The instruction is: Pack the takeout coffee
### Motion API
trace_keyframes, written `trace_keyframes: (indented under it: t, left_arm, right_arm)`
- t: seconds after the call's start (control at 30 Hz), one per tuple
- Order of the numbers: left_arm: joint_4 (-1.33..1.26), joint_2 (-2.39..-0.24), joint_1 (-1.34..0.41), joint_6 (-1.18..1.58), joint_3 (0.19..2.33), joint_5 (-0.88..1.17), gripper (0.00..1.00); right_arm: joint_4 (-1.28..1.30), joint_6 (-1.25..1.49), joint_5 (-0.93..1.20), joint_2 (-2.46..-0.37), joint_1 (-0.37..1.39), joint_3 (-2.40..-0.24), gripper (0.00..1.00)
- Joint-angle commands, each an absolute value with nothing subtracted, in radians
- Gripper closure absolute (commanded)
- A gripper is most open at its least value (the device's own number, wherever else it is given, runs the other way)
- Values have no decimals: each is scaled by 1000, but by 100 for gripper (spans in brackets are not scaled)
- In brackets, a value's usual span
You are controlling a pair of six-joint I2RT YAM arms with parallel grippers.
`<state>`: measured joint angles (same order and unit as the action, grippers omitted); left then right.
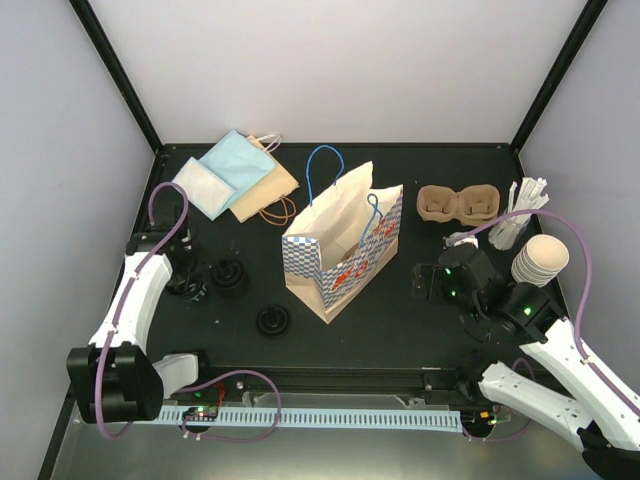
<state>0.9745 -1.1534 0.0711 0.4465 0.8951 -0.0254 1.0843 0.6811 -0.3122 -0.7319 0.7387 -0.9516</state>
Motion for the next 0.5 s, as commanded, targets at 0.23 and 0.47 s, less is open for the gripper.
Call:
trace_keyframes:
  t: [0.23, 0.47]
  left_arm:
    - [1102, -1091, 19, 491, 991, -144, 99]
    - [1119, -1086, 9, 493, 1004, -156, 98]
  right_arm:
    - [1077, 675, -321, -730, 734, -970, 0]
    - [1078, 675, -318, -730, 734, -970, 0]
